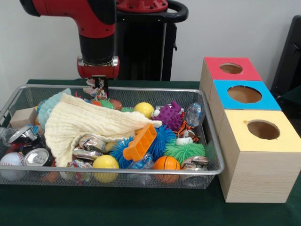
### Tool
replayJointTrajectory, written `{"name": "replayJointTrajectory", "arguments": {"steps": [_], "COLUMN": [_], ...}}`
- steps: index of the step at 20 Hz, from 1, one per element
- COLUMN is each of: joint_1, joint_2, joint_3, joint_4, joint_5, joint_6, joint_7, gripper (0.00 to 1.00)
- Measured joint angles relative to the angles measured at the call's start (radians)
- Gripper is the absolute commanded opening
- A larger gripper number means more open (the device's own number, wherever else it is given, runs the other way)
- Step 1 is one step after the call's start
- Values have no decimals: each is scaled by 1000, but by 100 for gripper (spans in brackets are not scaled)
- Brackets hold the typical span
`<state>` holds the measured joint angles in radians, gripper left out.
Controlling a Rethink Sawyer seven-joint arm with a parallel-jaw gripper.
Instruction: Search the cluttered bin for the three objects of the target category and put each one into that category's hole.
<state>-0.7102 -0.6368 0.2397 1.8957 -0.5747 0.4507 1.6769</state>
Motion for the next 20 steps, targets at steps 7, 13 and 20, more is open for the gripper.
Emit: {"name": "replayJointTrajectory", "arguments": {"steps": [7,13,20], "joint_1": [3,21,73], "joint_2": [-118,-192,-230], "joint_3": [37,61,72], "joint_4": [6,-5,-38], "joint_5": [129,209,265], "joint_6": [148,270,329], "joint_7": [0,0,0], "gripper": [0,0,0]}}
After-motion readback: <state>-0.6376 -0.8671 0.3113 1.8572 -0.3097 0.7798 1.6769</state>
